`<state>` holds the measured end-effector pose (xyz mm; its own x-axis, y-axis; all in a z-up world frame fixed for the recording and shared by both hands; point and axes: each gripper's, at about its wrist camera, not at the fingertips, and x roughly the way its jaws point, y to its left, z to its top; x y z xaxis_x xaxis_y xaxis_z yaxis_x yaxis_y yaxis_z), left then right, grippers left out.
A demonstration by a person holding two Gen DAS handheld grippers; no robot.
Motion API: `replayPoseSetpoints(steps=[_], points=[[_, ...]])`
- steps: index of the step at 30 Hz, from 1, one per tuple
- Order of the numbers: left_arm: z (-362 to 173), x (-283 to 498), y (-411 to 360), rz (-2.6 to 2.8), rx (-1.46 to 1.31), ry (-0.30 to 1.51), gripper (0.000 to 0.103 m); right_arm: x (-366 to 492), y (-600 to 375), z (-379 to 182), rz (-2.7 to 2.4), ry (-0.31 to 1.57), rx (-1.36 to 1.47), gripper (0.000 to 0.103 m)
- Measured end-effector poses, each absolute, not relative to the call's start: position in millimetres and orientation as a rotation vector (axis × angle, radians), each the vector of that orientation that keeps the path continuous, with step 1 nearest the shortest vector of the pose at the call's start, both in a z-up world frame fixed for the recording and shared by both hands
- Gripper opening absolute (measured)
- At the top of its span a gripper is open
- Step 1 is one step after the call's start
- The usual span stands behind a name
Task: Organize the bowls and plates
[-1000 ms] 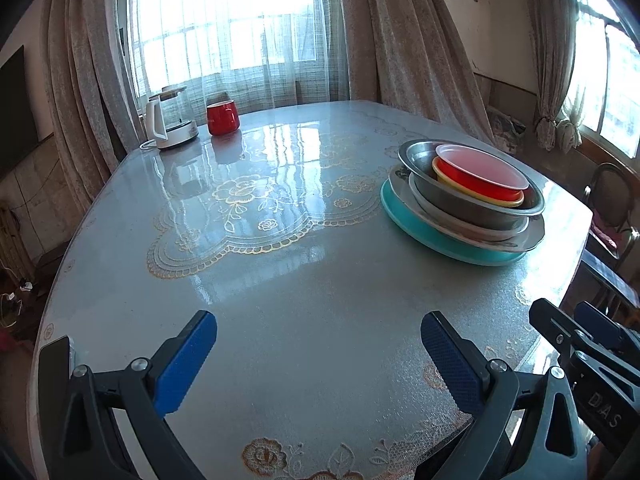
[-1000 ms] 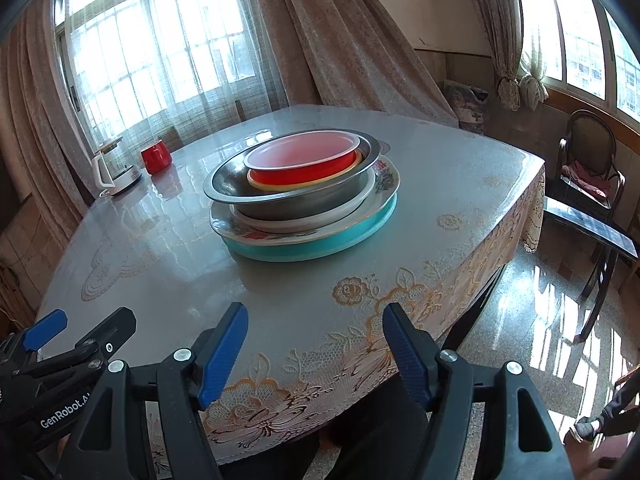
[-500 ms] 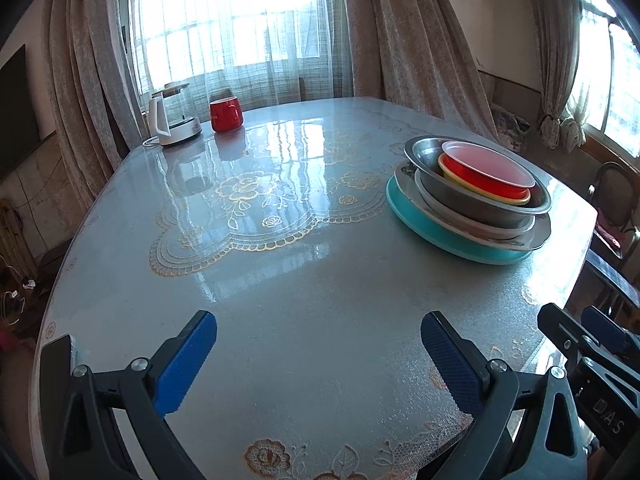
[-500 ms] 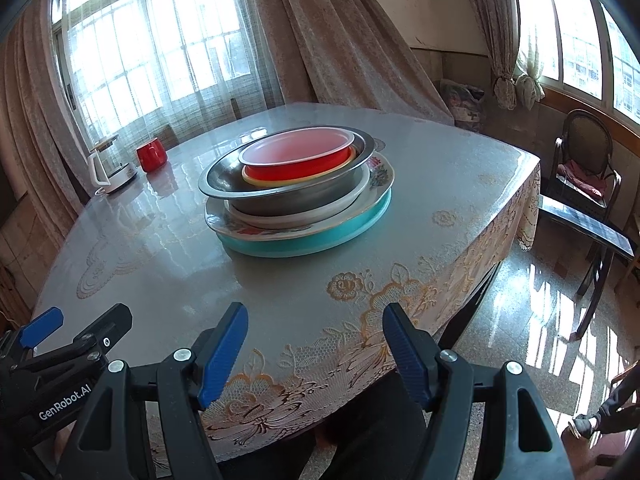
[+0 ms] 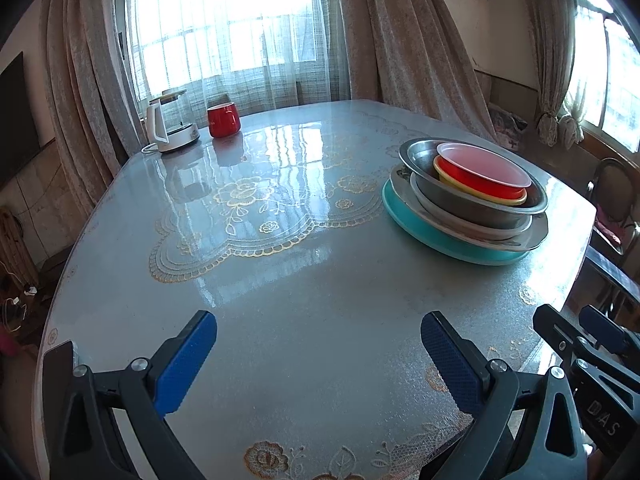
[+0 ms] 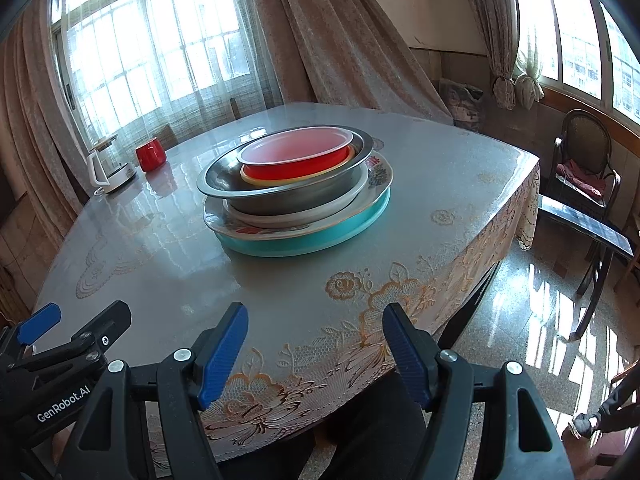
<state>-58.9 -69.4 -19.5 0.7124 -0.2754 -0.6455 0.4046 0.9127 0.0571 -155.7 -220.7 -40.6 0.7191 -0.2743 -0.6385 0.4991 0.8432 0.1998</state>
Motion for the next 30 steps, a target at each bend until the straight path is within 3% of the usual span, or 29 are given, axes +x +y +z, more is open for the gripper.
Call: replayPoseSetpoints(steps=[30], points=[[-19.7,-53.2,-72.2,-0.420,0.178,0.696,0.103,-149.6,-224.1,-37.7,-0.430,0.624,0.371,0.071]])
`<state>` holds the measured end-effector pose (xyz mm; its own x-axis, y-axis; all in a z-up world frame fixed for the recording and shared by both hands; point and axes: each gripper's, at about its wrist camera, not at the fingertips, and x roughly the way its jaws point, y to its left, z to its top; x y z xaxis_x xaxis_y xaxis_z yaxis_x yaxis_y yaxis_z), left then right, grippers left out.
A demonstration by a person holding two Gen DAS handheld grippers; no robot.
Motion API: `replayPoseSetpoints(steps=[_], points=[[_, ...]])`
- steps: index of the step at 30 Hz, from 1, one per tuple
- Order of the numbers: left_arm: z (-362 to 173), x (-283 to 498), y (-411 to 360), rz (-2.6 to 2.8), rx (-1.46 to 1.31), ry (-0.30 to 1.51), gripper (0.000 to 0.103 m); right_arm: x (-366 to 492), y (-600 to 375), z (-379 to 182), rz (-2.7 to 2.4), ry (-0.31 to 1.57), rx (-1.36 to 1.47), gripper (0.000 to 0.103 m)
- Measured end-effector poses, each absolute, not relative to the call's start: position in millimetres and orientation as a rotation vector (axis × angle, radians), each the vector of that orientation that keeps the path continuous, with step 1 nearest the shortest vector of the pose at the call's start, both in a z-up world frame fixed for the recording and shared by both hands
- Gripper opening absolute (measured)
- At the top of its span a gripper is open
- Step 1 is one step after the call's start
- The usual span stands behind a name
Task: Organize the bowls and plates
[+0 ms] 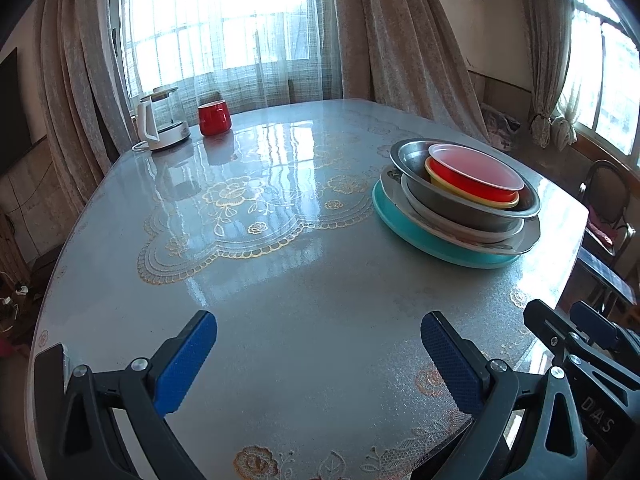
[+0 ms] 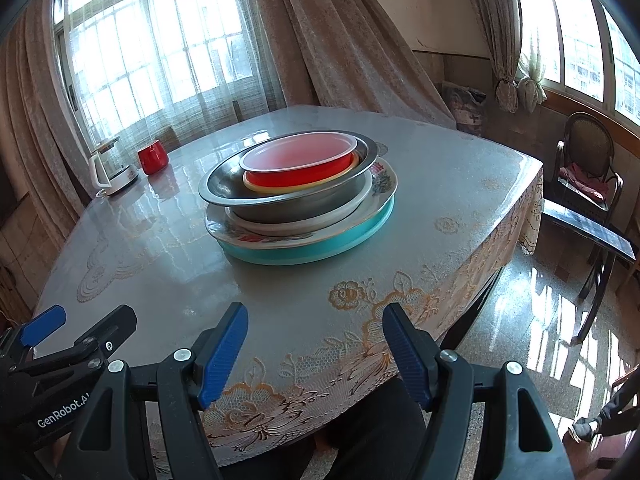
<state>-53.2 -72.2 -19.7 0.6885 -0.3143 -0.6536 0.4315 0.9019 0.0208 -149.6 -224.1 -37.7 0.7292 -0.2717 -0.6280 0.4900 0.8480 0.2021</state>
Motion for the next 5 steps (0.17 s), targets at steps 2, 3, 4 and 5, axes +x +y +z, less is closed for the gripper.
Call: replayPoseSetpoints(steps=[2,3,4,5], points=[[-19.9,-52.8,-72.2,-0.433,0.164,0.696,0.103,-150.1,-225.1,-37.9,-0.429,0.620,0.374,0.071],[-19.7,-52.6,-71.9,-0.433,0.159,0.693,0.103,-150.4,-226.0,-38.1,-0.429,0.619,0.377,0.071],[-19.4,-52.4,-72.1,-0.428,0.158,0.689,0.103,-150.7,-227.4,-38.8,-0.430,0.617,0.380,0.071],[-19.4,-52.0,-72.9,-0.420,0.161,0.688,0.103,-150.7,-228.9,-39.5,-0.430,0.618,0.386,0.071]])
